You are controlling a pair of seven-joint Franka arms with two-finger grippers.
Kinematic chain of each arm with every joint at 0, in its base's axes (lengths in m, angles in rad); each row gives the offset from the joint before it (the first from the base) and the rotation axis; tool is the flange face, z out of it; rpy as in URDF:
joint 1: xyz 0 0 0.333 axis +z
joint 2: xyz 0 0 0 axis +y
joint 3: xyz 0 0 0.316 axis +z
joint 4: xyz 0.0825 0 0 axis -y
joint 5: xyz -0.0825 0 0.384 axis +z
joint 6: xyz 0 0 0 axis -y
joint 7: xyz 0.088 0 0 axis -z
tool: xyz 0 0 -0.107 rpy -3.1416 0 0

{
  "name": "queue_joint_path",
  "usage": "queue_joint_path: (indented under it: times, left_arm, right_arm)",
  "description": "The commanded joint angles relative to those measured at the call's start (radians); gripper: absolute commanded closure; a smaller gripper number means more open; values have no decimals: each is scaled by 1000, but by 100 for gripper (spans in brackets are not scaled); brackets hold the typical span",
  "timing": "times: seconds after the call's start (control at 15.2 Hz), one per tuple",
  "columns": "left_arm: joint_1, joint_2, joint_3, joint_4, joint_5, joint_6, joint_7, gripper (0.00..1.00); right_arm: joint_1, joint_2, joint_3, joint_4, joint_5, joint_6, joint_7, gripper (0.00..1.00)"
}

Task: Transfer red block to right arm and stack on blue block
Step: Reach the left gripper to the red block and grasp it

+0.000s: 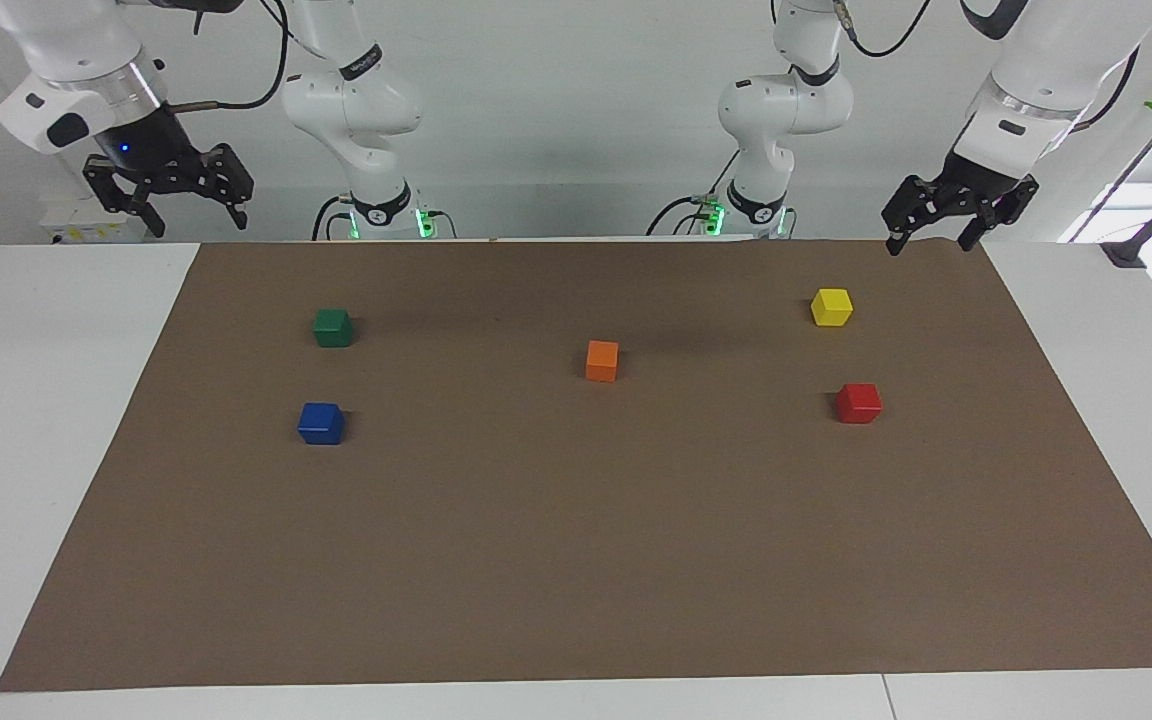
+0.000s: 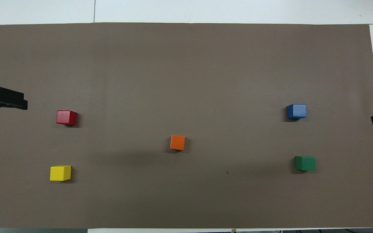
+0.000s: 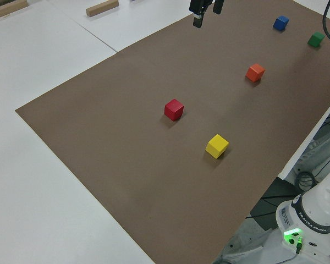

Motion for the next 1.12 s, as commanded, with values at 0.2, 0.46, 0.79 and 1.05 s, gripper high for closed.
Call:
queue_joint_path:
  times: [0.2,0.46,0.79,1.05]
  left_arm:
    - [-16,-31,18,-32,-17,23,10,0]
    - [1,-57,19,-87,-19,41,-9,0]
    - [59,-45,19,-277,-17,322,126,0]
    - [43,27,19,-404,-17,509,135,0]
  right_arm:
    - [-9,14,3,24,17,-15,9,0]
    - [-9,14,4,23,17,-15,7,0]
    - [-9,13,4,18,19,-12,3,0]
    - [-25,-1,-3,-40,153,2,-2,0]
